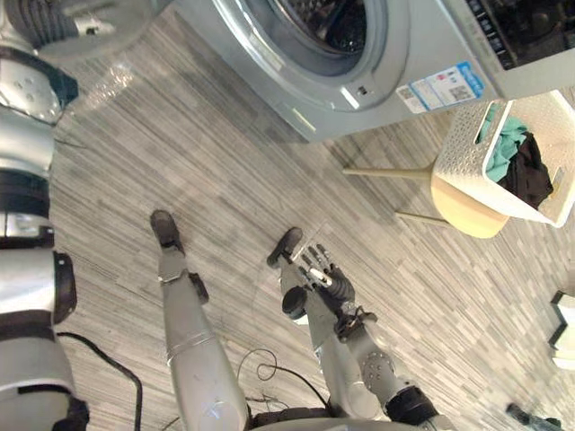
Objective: Pick up the laundry basket with both hands and put the clothes into the washing machine.
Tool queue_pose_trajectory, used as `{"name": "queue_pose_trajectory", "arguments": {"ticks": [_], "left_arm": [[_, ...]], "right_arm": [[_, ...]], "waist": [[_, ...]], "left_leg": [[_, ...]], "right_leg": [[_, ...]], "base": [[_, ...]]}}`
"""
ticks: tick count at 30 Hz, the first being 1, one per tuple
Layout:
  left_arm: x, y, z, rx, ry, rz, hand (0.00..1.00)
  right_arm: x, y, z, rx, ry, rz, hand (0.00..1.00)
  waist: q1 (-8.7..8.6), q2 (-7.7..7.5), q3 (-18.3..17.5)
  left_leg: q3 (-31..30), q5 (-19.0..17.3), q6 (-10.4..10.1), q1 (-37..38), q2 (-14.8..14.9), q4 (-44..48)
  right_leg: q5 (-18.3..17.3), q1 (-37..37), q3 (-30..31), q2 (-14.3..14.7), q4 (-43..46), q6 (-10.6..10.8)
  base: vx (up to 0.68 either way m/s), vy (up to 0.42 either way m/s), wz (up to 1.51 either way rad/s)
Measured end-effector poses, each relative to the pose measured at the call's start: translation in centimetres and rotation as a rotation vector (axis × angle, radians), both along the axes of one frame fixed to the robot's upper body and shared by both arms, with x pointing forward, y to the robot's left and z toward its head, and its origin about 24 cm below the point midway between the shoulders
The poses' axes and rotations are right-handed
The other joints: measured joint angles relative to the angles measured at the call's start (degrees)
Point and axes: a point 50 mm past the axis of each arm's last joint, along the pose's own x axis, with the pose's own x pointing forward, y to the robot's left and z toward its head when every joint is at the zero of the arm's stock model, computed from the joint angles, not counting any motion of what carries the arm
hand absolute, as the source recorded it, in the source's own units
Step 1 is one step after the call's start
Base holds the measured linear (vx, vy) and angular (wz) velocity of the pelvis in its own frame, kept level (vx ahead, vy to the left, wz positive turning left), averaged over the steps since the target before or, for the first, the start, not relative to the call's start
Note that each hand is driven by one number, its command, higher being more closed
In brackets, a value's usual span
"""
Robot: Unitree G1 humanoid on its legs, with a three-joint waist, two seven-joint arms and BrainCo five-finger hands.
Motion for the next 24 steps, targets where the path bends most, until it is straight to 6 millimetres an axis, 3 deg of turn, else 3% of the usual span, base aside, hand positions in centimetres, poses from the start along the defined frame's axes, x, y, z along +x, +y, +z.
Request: {"name": "queue_pose_trajectory", "arguments": {"ticks": [6, 9, 11, 12, 13, 14, 15, 16, 17, 19, 21, 23, 24], "left_arm": [[-1.2, 2.1, -0.2, -0.052, -0.043, 0.089, 0.0], [-1.2, 3.9, -4.7, -0.113, 0.057, 0.126, 0.0], [-0.8, 4.4, -10.4, -0.211, 0.179, 0.133, 0.0], [-1.0, 4.6, -13.9, -0.272, 0.254, 0.133, 0.0], [-1.1, 4.6, -15.5, -0.303, 0.287, 0.131, 0.0], [-1.5, 4.3, -18.8, -0.389, 0.332, 0.13, 0.0], [-2.0, 4.2, -20.8, -0.441, 0.358, 0.135, 0.0], [-3.5, 4.2, -25.1, -0.522, 0.44, 0.166, 0.0], [-5.7, 4.1, -29.7, -0.583, 0.549, 0.209, 0.0], [-9.2, 3.1, -34.9, -0.678, 0.659, 0.264, 0.0], [-17.3, -0.2, -43.4, -0.878, 0.86, 0.379, 0.0], [-21.4, -2.4, -46.5, -0.979, 0.963, 0.435, 0.0], [-24.8, -4.5, -48.6, -1.074, 1.036, 0.486, 0.0]], "right_arm": [[0.0, -0.4, -0.1, 0.019, 0.009, -0.026, 0.0], [-0.8, -1.8, -1.3, -0.007, 0.056, -0.078, 0.0], [-1.9, -3.2, -3.1, -0.102, 0.124, -0.105, 0.0], [-2.4, -4.1, -3.8, -0.182, 0.157, -0.108, 0.0], [-2.7, -4.7, -4.1, -0.22, 0.169, -0.113, 0.0], [-3.2, -5.7, -4.6, -0.301, 0.189, -0.124, 0.0], [-3.5, -6.3, -4.7, -0.334, 0.196, -0.127, 0.0], [-3.7, -7.3, -5.0, -0.387, 0.209, -0.146, 0.0], [-3.6, -8.7, -5.0, -0.417, 0.222, -0.198, 0.0], [-2.8, -11.4, -4.2, -0.436, 0.216, -0.311, 0.0], [-0.8, -15.7, -1.7, -0.485, 0.158, -0.494, 0.0], [-0.1, -17.2, -0.5, -0.512, 0.125, -0.54, 0.0], [1.2, -17.9, 1.1, -0.561, 0.071, -0.558, 0.0]], "waist": [[1.33, 0.03, 0.0], [1.4, 0.21, 0.1], [2.88, 0.67, 0.5], [2.77, 1.65, 1.1], [2.55, 2.01, 1.4], [2.38, 2.4, 1.6], [2.36, 2.67, 1.8], [2.52, 3.19, 2.2], [2.27, 3.95, 2.6], [1.97, 4.7, 3.0], [1.84, 6.46, 0.7], [2.05, 7.51, -2.6], [2.39, 8.64, -4.7]], "left_leg": [[1.3, -2.0, 0.9, 0.2, 2.5, 5.2], [3.0, -5.7, 0.7, 4.1, 4.6, 10.0], [6.7, -9.8, 0.4, 11.1, 6.3, 14.3], [8.5, -11.9, 0.4, 15.4, 6.9, 16.2], [9.6, -12.9, 0.4, 17.6, 6.9, 16.9], [12.5, -14.8, 0.5, 22.1, 6.9, 18.1], [14.1, -15.7, 0.6, 24.6, 6.9, 18.7], [17.0, -17.3, 0.4, 29.8, 6.7, 19.2], [18.8, -18.5, -0.4, 35.0, 6.4, 19.4], [21.4, -19.3, -0.7, 40.4, 5.3, 17.8], [24.3, -18.8, -1.1, 46.5, 3.3, 13.2], [27.3, -17.9, -2.7, 48.3, 3.5, 11.6], [29.7, -17.4, -3.6, 51.4, 3.1, 9.9]], "right_leg": [[-0.8, 0.0, 1.2, 0.2, 3.0, -0.9], [-4.0, 1.2, 3.2, -1.1, 9.7, -1.5], [-6.7, 3.8, 6.4, -2.2, 15.0, -1.6], [-8.3, 6.1, 8.0, -3.1, 17.9, -1.4], [-9.4, 6.8, 8.7, -3.8, 19.5, -1.0], [-11.7, 7.5, 10.6, -5.3, 23.0, -0.8], [-13.1, 8.0, 11.4, -6.3, 25.0, -0.5], [-15.2, 9.6, 13.0, -7.5, 28.0, -0.7], [-16.9, 11.5, 12.6, -8.9, 29.9, -1.5], [-18.2, 14.4, 9.5, -11.9, 31.0, -2.1], [-18.5, 18.9, 0.4, -16.7, 30.0, -2.5], [-19.2, 19.5, -4.7, -19.3, 31.0, -2.8], [-20.8, 21.5, -10.2, -21.8, 32.6, -2.7]], "base": [[0.14, 0.045, -0.21], [0.18, 0.116, -0.37], [0.1, 0.091, -0.65], [0.06, 0.099, -0.49], [0.03, 0.101, -0.52], [-0.01, 0.059, -0.49], [-0.02, 0.023, -0.67], [0.0, -0.004, -0.71], [0.01, -0.009, -0.81], [0.05, -0.001, -0.7], [0.1, 0.019, -0.89], [0.13, -0.05, -0.65], [0.2, -0.114, -0.84]]}}
